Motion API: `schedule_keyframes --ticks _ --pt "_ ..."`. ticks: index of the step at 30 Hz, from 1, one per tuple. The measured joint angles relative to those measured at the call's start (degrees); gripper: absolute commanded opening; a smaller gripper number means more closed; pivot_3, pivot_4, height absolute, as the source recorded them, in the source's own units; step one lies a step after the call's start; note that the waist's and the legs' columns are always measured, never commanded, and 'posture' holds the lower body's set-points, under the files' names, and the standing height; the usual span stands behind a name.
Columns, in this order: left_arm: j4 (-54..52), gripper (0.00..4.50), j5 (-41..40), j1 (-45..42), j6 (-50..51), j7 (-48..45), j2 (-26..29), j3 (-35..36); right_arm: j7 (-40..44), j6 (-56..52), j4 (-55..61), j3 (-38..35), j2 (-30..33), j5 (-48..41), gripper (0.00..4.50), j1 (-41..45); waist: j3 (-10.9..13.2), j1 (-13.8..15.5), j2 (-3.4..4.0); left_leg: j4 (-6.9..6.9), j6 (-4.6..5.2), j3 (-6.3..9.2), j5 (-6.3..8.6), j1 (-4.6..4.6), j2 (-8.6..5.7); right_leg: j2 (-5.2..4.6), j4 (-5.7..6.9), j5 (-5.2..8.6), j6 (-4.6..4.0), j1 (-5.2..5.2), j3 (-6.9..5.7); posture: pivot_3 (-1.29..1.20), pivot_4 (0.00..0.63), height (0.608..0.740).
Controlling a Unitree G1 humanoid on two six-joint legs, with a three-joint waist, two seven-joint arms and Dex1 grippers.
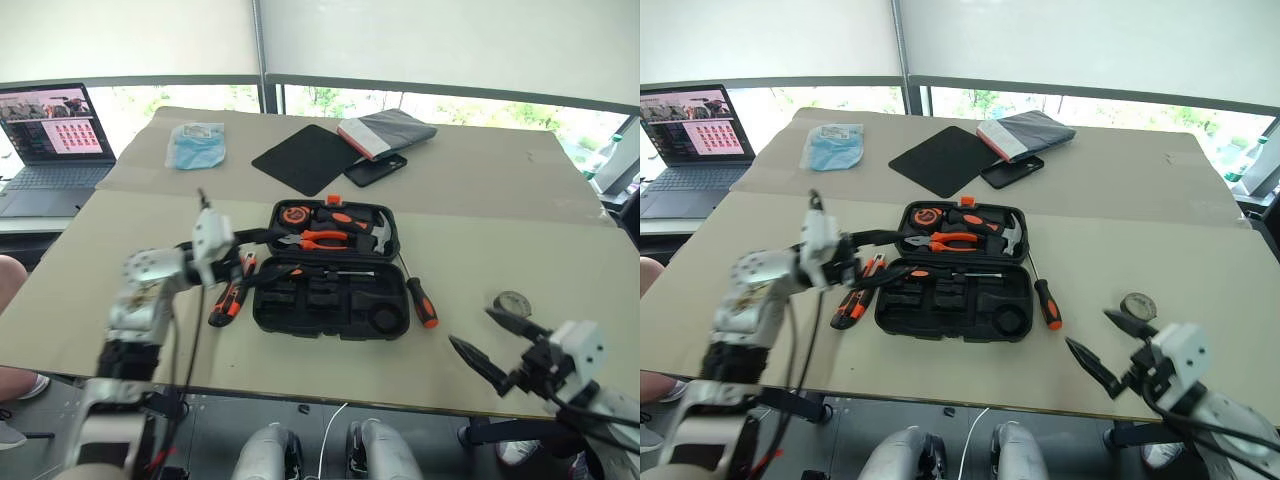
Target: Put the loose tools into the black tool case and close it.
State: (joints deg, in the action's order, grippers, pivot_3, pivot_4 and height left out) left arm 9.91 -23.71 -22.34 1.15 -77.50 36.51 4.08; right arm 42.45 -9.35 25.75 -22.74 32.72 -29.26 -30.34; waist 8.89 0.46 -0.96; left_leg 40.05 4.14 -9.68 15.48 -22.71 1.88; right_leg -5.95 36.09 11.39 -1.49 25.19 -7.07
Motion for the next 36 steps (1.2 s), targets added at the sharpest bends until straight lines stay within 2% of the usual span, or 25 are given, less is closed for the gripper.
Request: schedule_keyframes --ticks 5,10,14,17,24,27,33,34,36 --pt "0.0 4.46 -0.2 5.6 -1.3 -2.2 3.5 1.5 -2.3 -3.4 0.6 1.0 0.2 1.3 4.5 1.6 0.0 0.1 0.02 0.0 0.08 0.02 0.15 -0.02 0.01 -0.06 -0.02 0.2 -0.33 0.08 0.01 0.0 0.15 0.74" --pt "-6.2 4.46 -3.5 7.2 2.5 -1.8 3.7 1.8 -9.6 -20.0 3.4 7.1 6.4 1.6 4.5 16.5 0.0 -0.2 0.05 -0.02 -0.25 -0.01 -0.05 -0.1 -0.02 -0.1 -0.02 0.16 -0.3 0.15 0.03 0.0 0.15 0.74" --pt "-10.0 4.46 -4.6 8.0 4.2 0.0 2.5 1.4 -16.5 -31.4 2.6 11.2 4.7 1.6 4.5 27.5 0.0 0.3 0.05 -0.16 -0.39 0.01 -0.18 -0.29 -0.02 -0.02 0.0 0.06 -0.13 0.35 -0.03 0.0 0.15 0.74" --pt "-12.1 4.46 -5.3 8.2 5.2 1.5 2.2 1.4 -18.8 -37.4 1.4 13.3 5.0 2.2 4.5 31.2 0.0 0.4 0.05 -0.15 0.07 -0.01 -0.43 -0.5 -0.05 -0.01 0.0 0.06 -0.11 0.52 -0.08 0.0 0.15 0.74" --pt "-15.7 4.46 -6.0 9.0 6.4 3.3 2.0 1.4 -21.0 -49.6 -0.5 17.4 5.1 2.2 4.5 37.5 0.0 0.0 0.05 -0.11 0.05 -0.04 -0.43 -0.47 -0.07 0.0 0.02 0.02 -0.01 0.52 -0.02 0.0 0.15 0.74" --pt "-16.8 4.5 -6.3 8.7 6.6 3.8 1.3 1.2 -22.6 -53.3 -0.8 17.7 3.9 2.2 3.77 39.8 0.0 0.0 0.04 -0.12 -0.12 -0.03 -0.35 -0.48 -0.06 0.04 0.03 0.02 -0.01 0.54 -0.02 0.0 0.15 0.74" --pt "-19.0 4.5 -8.0 7.0 7.6 2.9 0.8 -1.0 -25.1 -55.7 -0.9 17.6 1.9 3.3 1.79 41.4 0.0 0.0 0.04 -0.11 0.06 -0.05 -0.46 -0.49 -0.06 0.1 0.01 0.02 -0.01 0.51 -0.01 0.0 0.15 0.74" --pt "-19.3 4.5 -8.2 6.8 7.5 2.5 0.4 -1.1 -25.6 -55.7 -0.8 17.4 1.6 3.6 1.34 41.3 0.0 0.0 0.04 -0.11 0.06 -0.05 -0.46 -0.48 -0.06 0.1 0.02 0.02 -0.01 0.5 -0.01 0.0 0.15 0.74" --pt "-19.5 4.5 -8.6 6.6 7.9 2.1 0.3 -1.6 -26.4 -55.7 -0.5 16.6 1.1 3.8 1.09 40.7 0.0 0.0 0.04 -0.12 0.05 -0.05 -0.46 -0.48 -0.06 0.1 0.02 0.02 0.0 0.51 -0.01 0.0 0.15 0.74"
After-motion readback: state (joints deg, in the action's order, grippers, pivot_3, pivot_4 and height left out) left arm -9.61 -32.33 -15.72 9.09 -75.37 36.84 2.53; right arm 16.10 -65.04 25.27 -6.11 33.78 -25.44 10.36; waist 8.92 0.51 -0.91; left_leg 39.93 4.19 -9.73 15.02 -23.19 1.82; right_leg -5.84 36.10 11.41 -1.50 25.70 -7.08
